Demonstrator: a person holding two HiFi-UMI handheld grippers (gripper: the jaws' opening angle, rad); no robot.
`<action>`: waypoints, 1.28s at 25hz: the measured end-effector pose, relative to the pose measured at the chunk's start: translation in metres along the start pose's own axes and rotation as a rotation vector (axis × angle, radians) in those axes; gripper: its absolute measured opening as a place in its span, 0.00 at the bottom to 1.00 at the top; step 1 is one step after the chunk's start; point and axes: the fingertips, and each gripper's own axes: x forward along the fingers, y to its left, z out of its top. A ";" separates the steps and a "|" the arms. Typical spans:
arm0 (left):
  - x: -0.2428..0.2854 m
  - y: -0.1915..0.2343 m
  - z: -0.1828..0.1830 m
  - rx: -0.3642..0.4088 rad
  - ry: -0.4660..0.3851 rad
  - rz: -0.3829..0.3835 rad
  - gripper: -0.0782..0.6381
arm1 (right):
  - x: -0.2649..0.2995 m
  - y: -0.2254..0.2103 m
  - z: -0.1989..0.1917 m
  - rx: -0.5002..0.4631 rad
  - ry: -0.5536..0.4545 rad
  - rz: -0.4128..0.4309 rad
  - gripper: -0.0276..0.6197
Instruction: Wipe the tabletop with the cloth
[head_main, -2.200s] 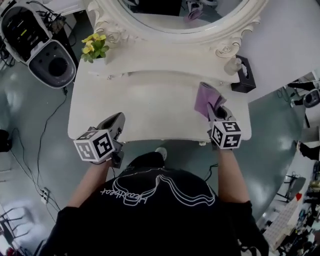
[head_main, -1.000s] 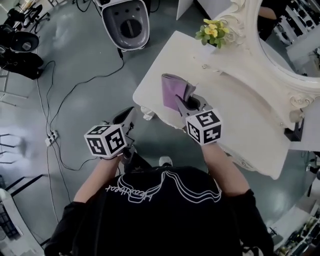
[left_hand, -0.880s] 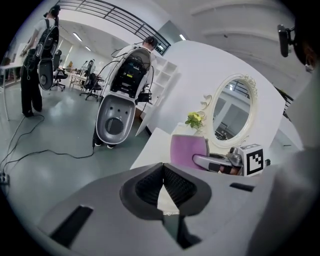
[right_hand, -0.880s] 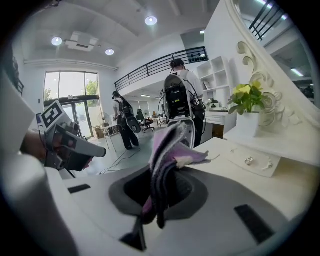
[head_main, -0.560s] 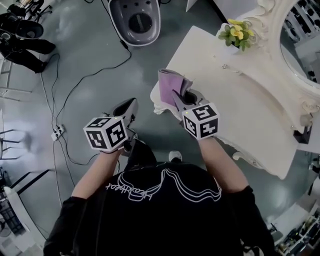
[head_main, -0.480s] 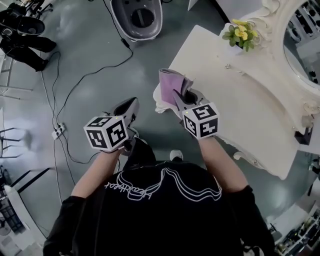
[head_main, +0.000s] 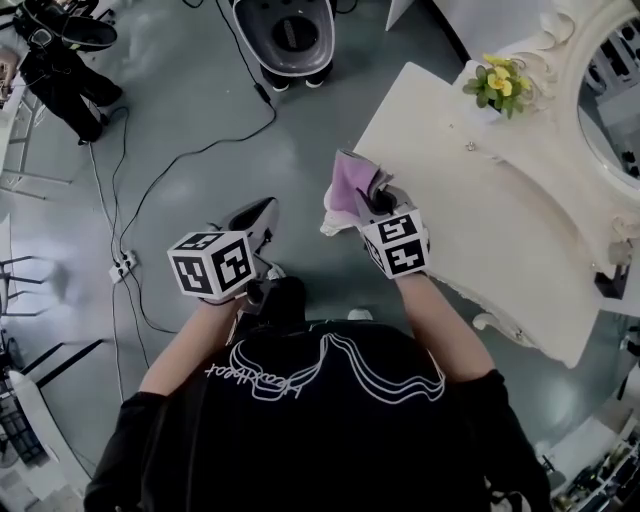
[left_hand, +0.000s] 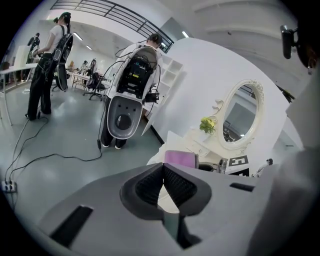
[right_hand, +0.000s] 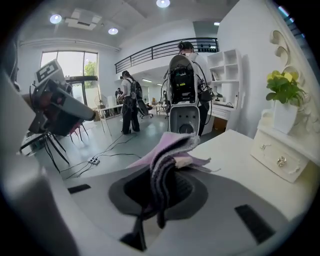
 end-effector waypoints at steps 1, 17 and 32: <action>0.000 0.001 0.001 0.001 0.002 0.000 0.12 | 0.002 -0.001 -0.003 -0.006 0.012 -0.005 0.13; 0.000 0.000 0.007 -0.022 -0.015 0.000 0.12 | 0.012 -0.004 -0.015 -0.074 0.099 -0.025 0.13; 0.006 -0.017 0.009 -0.009 -0.020 -0.030 0.12 | -0.001 -0.016 -0.028 -0.065 0.106 -0.062 0.13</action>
